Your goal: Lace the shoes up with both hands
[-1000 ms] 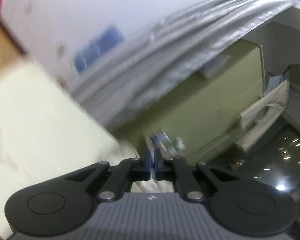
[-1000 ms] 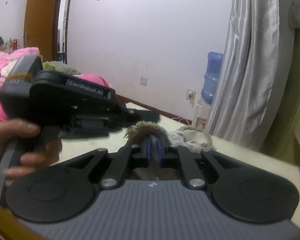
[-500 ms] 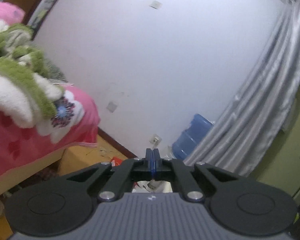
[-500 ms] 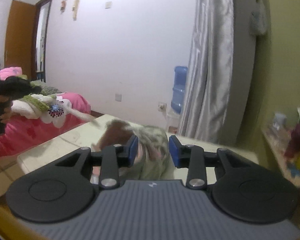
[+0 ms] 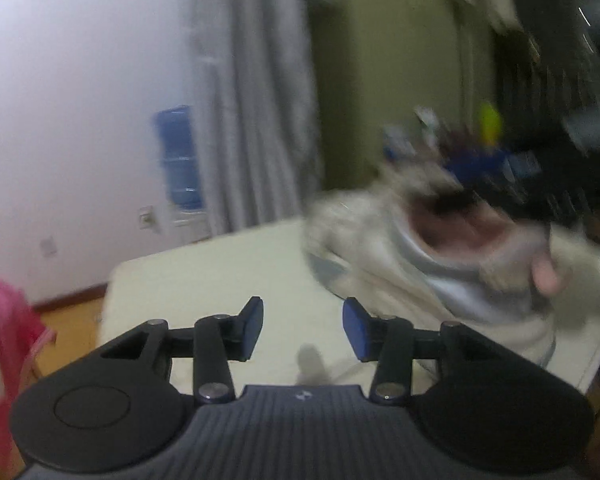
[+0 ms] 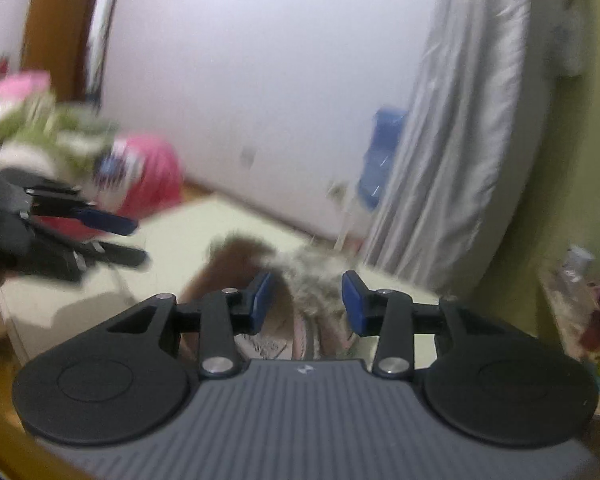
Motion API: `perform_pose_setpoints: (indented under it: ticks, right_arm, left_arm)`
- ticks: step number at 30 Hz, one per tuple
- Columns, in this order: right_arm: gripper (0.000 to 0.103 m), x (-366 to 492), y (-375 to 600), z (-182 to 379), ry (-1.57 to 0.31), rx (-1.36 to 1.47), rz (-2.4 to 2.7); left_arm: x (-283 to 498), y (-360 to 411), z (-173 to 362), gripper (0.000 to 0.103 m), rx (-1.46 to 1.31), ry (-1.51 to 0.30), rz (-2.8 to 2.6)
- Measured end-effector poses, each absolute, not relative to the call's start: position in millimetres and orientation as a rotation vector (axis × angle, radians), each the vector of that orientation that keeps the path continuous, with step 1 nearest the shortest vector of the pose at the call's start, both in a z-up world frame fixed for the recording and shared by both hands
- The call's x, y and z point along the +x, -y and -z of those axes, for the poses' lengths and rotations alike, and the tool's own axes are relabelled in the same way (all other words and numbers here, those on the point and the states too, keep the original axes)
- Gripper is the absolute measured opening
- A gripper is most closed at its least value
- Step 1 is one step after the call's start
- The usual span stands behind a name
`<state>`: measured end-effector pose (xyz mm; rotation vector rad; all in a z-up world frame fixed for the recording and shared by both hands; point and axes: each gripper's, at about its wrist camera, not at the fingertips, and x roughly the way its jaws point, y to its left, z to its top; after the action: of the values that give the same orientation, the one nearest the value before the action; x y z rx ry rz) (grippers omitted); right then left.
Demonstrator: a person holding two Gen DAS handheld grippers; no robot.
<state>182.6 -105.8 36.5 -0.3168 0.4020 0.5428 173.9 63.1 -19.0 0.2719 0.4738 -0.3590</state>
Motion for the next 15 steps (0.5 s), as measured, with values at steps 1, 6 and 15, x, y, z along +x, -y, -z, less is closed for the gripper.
perform_pose_setpoints:
  ticks: [1, 6, 15]
  right_arm:
    - [0.038, 190.6, 103.0, -34.1, -0.435, -0.325, -0.558]
    - [0.038, 191.8, 99.4, -31.1, -0.412, -0.367, -0.504]
    - [0.043, 181.8, 116.3, -11.2, -0.291, -0.249, -0.349]
  left_arm:
    - [176.9, -55.0, 23.2, 0.047, 0.309, -0.465, 0.365]
    - [192.1, -50.4, 28.8, 0.000, 0.247, -0.517, 0.438]
    - [176.0, -56.5, 34.0, 0.001, 0.263, -0.583, 0.426]
